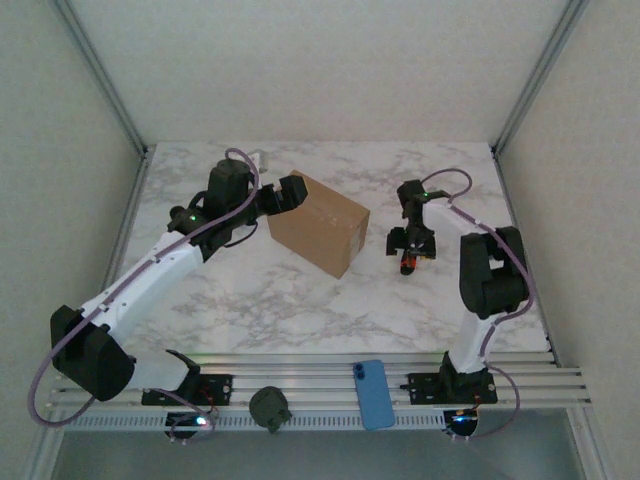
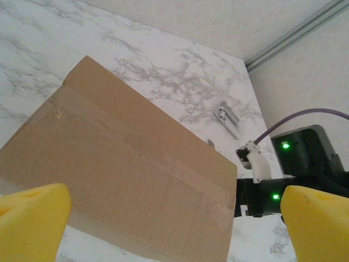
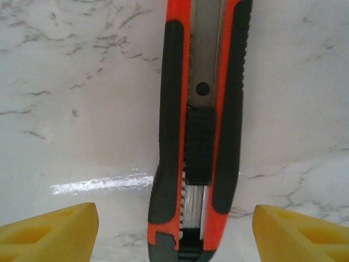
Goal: Unpack the express box
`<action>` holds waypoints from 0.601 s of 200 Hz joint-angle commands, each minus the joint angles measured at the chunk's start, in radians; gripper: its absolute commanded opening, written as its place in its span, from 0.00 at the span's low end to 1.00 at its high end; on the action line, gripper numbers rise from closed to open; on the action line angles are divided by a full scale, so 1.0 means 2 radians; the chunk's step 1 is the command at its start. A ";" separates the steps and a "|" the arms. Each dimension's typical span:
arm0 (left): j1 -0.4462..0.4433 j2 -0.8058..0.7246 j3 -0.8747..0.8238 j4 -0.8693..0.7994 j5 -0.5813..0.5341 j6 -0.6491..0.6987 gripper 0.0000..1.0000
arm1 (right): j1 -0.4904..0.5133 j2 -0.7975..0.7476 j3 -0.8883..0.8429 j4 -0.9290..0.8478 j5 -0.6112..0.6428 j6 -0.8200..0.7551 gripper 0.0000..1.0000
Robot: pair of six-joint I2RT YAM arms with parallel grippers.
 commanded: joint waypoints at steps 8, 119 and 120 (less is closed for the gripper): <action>-0.002 0.000 0.014 -0.010 -0.008 0.008 0.99 | 0.003 0.020 0.006 -0.001 0.027 0.028 0.72; -0.002 -0.003 0.009 -0.017 -0.015 0.009 0.98 | -0.005 0.033 -0.027 0.048 0.043 0.052 0.52; -0.002 -0.003 0.009 -0.017 -0.015 0.009 0.98 | -0.005 0.033 -0.027 0.048 0.043 0.053 0.52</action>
